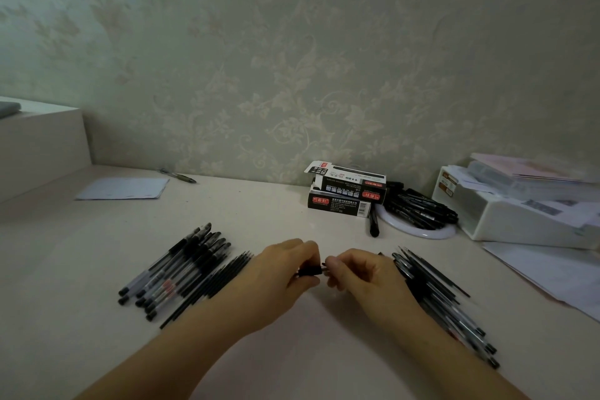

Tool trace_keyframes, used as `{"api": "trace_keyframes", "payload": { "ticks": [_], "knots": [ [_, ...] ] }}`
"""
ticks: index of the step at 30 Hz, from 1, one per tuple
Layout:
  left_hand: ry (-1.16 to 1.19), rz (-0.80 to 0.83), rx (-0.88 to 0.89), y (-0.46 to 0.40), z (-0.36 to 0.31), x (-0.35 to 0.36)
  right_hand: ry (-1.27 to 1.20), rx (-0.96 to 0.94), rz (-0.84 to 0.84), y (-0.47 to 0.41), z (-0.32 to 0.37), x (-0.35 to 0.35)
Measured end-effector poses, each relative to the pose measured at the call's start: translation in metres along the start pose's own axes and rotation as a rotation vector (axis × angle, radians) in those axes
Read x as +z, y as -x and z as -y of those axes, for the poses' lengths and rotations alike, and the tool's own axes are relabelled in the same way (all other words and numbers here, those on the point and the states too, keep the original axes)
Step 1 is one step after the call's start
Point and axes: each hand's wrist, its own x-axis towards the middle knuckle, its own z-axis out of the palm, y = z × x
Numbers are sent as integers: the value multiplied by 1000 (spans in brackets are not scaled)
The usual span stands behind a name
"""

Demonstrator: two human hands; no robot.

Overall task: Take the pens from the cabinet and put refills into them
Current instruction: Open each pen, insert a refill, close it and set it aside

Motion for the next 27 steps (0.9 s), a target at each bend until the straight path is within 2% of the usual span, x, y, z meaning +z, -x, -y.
{"api": "trace_keyframes", "payload": {
  "ticks": [13, 18, 27],
  "knots": [
    [22, -45, -11, 1, 2, 5, -5, 17, -25, 0, -3, -1],
    [25, -29, -19, 1, 2, 4, -55, 8, 18, -1, -3, -2],
    [58, -1, -30, 2, -1, 5, -83, 9, -15, -2, -4, -2]
  ]
}}
